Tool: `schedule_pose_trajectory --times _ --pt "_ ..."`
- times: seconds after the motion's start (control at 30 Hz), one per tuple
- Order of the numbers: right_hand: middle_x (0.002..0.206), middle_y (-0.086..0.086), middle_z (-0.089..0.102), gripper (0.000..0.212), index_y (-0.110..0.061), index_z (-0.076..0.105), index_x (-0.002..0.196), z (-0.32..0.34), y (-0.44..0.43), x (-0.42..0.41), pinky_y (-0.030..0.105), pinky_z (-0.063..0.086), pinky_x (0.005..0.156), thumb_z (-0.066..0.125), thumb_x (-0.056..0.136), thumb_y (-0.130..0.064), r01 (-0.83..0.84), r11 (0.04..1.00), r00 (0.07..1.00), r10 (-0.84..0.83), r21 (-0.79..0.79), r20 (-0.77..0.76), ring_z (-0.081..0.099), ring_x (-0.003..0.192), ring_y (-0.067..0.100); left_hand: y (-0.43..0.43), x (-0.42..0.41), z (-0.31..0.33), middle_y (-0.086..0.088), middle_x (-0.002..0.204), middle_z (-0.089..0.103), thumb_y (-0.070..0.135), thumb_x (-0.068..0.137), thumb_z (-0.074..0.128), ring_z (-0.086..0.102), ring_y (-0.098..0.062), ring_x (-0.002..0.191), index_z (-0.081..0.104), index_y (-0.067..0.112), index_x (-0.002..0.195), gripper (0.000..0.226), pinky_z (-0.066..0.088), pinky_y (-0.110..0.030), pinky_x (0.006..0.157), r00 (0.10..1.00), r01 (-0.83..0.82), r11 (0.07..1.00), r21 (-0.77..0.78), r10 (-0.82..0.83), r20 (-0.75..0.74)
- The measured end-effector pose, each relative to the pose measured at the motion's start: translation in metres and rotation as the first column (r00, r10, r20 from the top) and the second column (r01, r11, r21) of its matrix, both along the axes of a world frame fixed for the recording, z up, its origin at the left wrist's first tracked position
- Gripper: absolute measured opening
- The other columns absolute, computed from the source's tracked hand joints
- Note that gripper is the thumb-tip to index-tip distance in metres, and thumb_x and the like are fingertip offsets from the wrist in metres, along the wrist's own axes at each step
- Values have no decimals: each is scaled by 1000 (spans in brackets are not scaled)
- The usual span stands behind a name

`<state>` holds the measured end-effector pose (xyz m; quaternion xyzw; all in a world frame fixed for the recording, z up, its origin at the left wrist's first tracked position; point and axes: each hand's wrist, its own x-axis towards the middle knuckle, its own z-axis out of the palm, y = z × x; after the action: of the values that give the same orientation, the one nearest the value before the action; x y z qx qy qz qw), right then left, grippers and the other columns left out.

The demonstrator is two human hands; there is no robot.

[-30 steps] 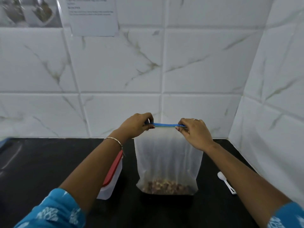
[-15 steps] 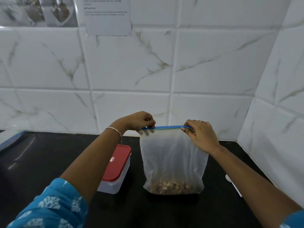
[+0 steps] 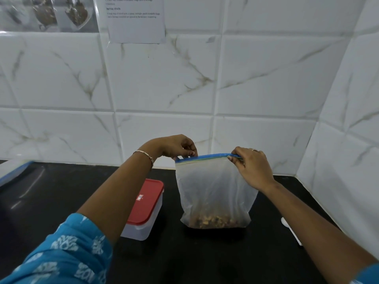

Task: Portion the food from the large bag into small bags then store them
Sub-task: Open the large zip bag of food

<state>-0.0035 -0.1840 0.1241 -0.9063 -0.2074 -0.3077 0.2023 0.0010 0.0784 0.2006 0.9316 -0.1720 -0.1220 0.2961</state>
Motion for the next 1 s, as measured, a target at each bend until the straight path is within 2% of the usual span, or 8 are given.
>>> schedule_pose_trajectory --times 0.1,0.23,0.33,0.47,0.6,0.77,0.87,1.0 --pt "76 -4 63 21 -19 64 95 0 2 0 32 42 81 56 94 -38 6 1000 1000 -6 -1 -1 52 69 13 -4 -1 -1 -2 111 66 11 98 51 62 -13 97 63 14 116 22 55 -21 72 998 16 1000 -15 -17 -55" --pt "74 -7 58 21 -19 64 95 0 4 -2 30 40 79 56 94 -39 8 1000 1000 -8 -2 -2 49 67 12 -4 -2 2 -2 105 69 21 96 57 63 -13 91 65 19 114 19 54 -32 80 1000 5 1000 4 -5 -31" --pt "72 -9 55 22 -19 64 94 0 3 -3 28 35 77 55 94 -39 12 1000 1000 -12 -3 -1 48 66 11 0 0 4 -5 101 70 16 94 61 64 -16 89 65 13 110 18 55 -31 75 999 -26 998 50 27 -27" --pt "73 -9 55 23 -19 64 95 0 3 -3 28 35 77 55 94 -40 22 1000 1000 -22 -4 1 48 67 11 3 1 7 -4 94 71 10 88 69 64 -13 82 67 11 103 16 55 -20 65 999 -27 993 113 23 36" --pt "73 -7 58 23 -19 64 94 0 3 -3 29 37 77 54 95 -40 29 1000 1000 -29 -10 2 49 67 12 6 2 5 2 90 70 11 78 77 63 -10 77 64 21 86 19 54 -27 74 982 -38 992 122 15 187" --pt "73 -6 60 22 -20 64 95 -1 2 -3 32 42 81 55 94 -40 33 999 999 -33 -3 -7 52 68 12 6 1 0 12 78 68 9 77 78 59 1 69 67 21 78 16 44 -12 66 968 -24 994 107 -3 251" --pt "72 -8 57 21 -20 63 95 -1 1 -3 30 40 80 55 95 -40 29 1000 1000 -29 1 -7 50 67 10 10 2 -1 7 80 71 8 80 75 63 -4 73 71 18 81 11 50 -18 70 970 -22 999 45 11 241" --pt "72 -7 59 21 -20 63 93 0 3 -4 33 42 80 54 95 -39 26 1000 1000 -26 -10 2 51 67 11 13 0 -1 0 89 68 -2 90 58 60 -6 72 73 10 93 20 53 -18 59 979 -12 1000 24 6 203"
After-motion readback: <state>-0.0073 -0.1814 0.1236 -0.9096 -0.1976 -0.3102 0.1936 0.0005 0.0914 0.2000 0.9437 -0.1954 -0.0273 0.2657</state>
